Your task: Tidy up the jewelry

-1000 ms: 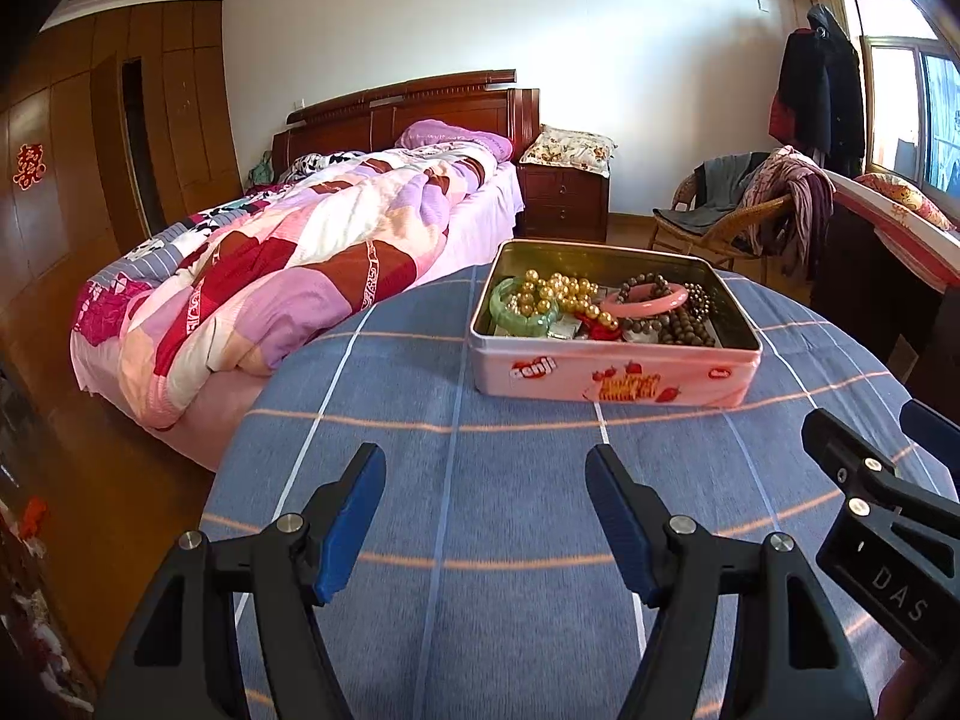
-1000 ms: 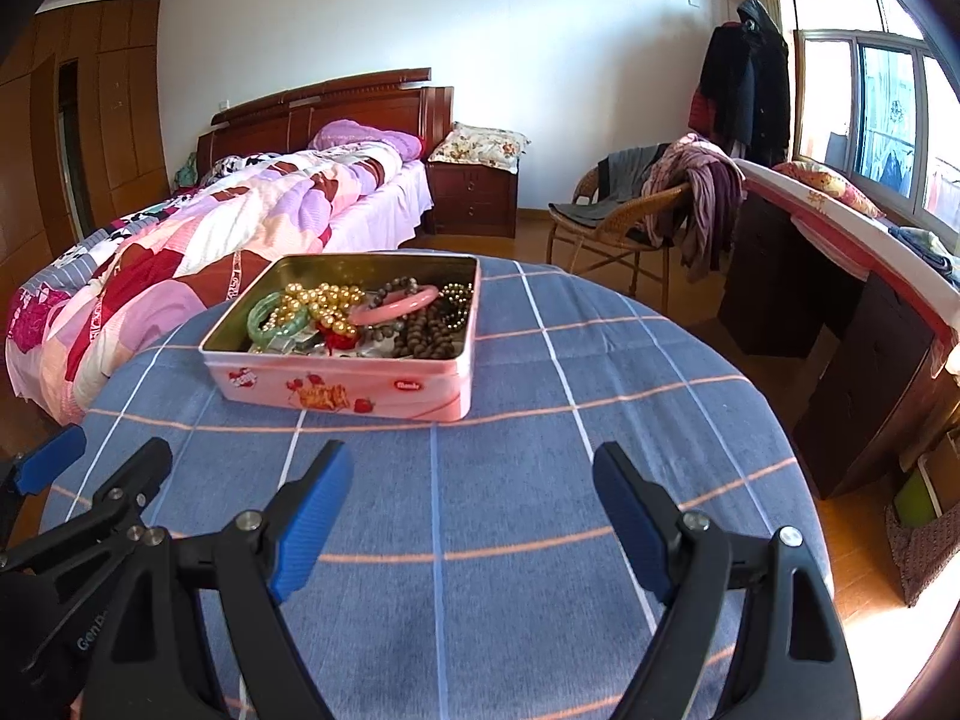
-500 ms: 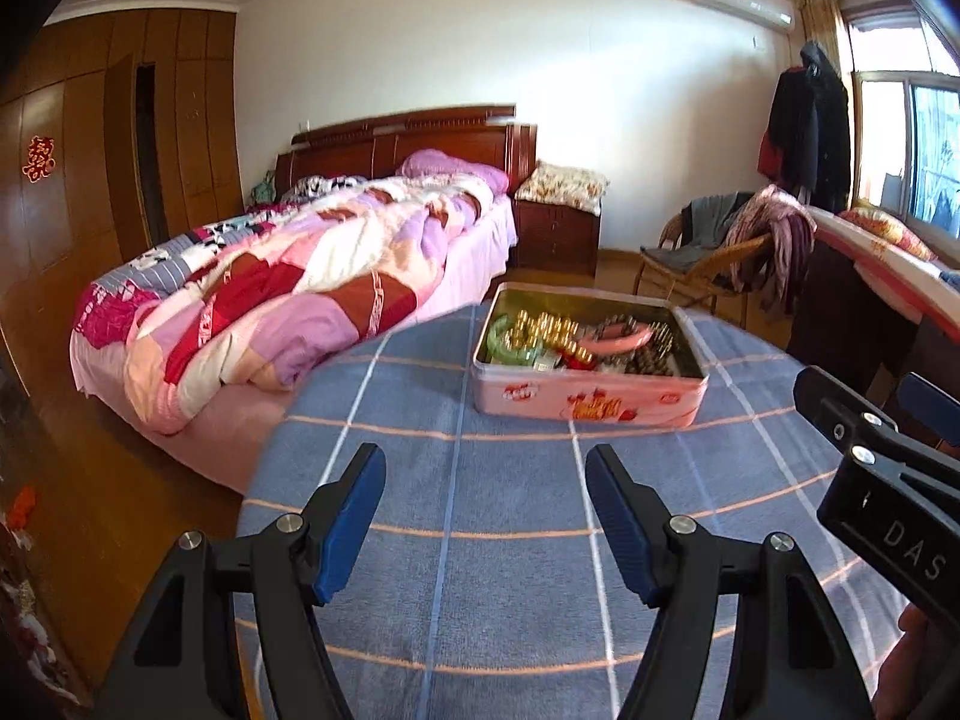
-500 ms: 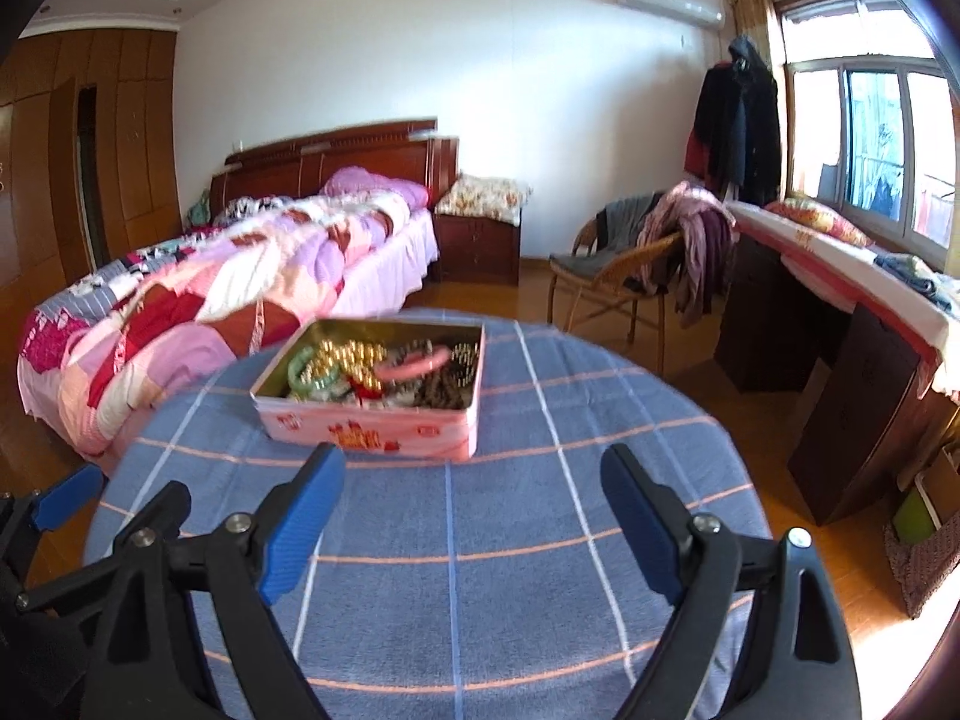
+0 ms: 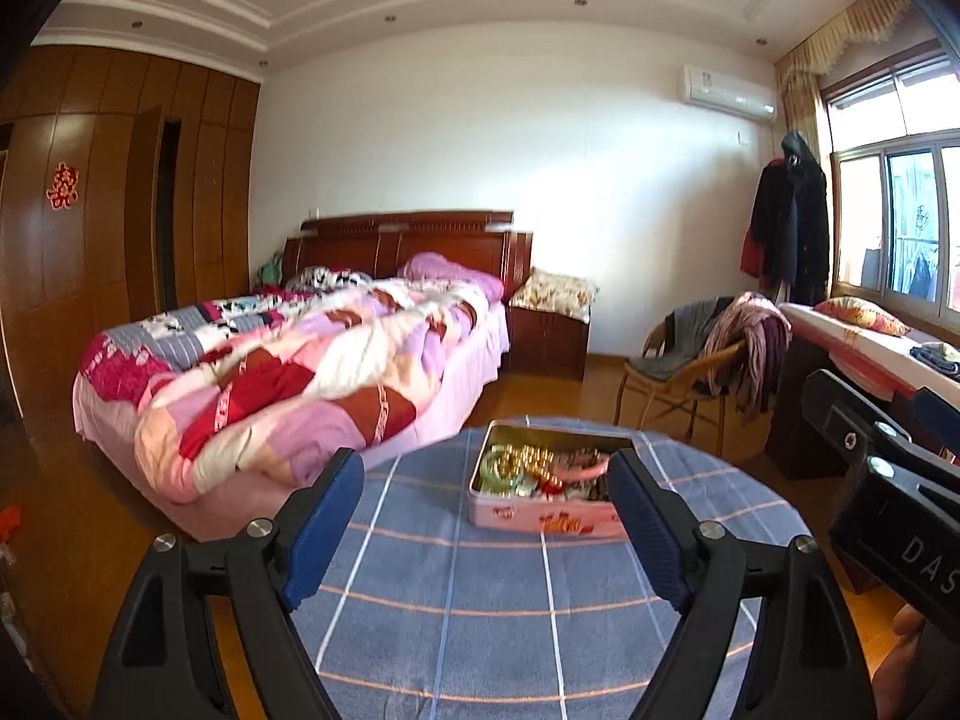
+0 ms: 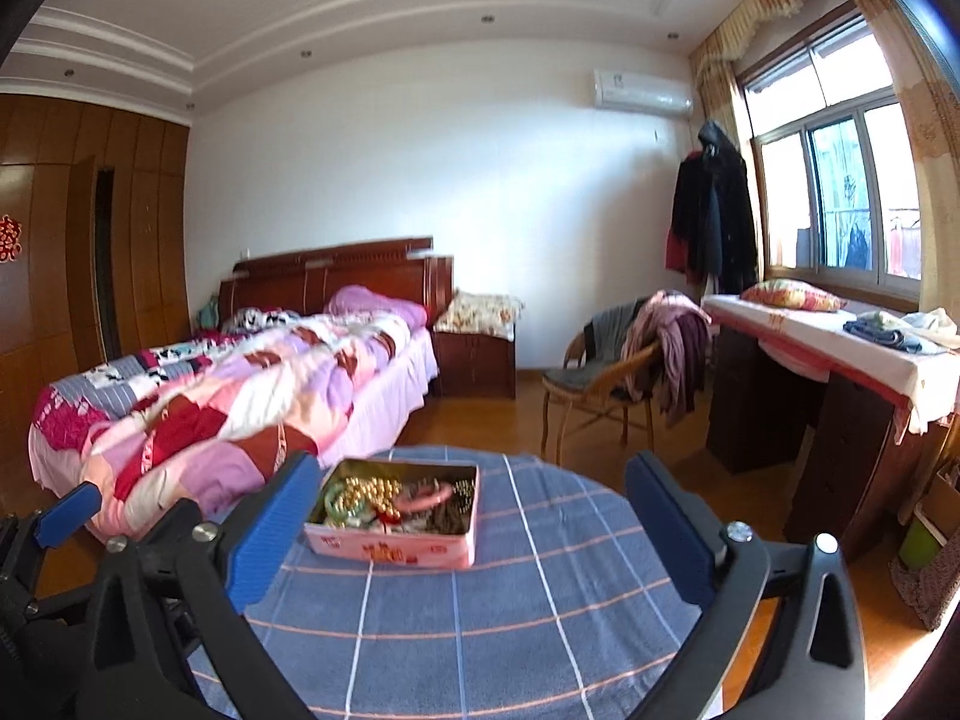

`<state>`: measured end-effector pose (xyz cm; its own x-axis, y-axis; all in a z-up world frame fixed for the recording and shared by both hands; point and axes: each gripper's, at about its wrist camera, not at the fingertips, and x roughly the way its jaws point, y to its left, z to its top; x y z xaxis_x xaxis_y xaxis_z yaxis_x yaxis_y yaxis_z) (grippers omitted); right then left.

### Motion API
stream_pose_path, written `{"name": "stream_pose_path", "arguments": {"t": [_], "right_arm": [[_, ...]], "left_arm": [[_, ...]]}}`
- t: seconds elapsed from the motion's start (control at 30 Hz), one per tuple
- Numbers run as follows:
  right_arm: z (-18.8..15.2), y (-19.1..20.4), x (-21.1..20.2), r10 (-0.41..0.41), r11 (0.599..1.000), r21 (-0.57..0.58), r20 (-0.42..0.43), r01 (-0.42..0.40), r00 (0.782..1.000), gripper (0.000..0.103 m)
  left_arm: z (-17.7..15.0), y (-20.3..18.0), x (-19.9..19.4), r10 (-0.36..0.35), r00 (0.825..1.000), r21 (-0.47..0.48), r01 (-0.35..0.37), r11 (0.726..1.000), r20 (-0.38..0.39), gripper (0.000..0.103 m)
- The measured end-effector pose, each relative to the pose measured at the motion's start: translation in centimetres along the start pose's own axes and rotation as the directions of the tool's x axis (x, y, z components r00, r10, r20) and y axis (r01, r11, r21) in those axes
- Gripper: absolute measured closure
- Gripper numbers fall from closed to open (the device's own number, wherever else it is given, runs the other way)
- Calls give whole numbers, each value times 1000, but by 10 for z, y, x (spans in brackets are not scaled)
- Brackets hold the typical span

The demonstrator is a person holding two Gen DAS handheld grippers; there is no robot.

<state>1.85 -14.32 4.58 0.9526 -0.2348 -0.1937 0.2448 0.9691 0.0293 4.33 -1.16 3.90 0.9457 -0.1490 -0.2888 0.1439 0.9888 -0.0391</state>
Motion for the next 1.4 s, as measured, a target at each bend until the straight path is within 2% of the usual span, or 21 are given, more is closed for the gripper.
{"name": "stream_pose_path", "arguments": {"t": [0.3, 0.53, 1.4], "right_arm": [[6, 3, -10, 8, 1000, 4, 48, -8, 999, 0], [3, 1, -13, 15, 1000, 13, 46, -15, 999, 0], [3, 0, -16, 12, 1000, 14, 45, -12, 999, 0]], "left_arm": [[5, 2, -9, -5, 999, -3, 5, 1000, 48, 15], [3, 1, -12, -9, 998, 0, 9, 1000, 62, 11], [4, -2, -17, -7, 997, 11, 6, 1000, 77, 11]]}}
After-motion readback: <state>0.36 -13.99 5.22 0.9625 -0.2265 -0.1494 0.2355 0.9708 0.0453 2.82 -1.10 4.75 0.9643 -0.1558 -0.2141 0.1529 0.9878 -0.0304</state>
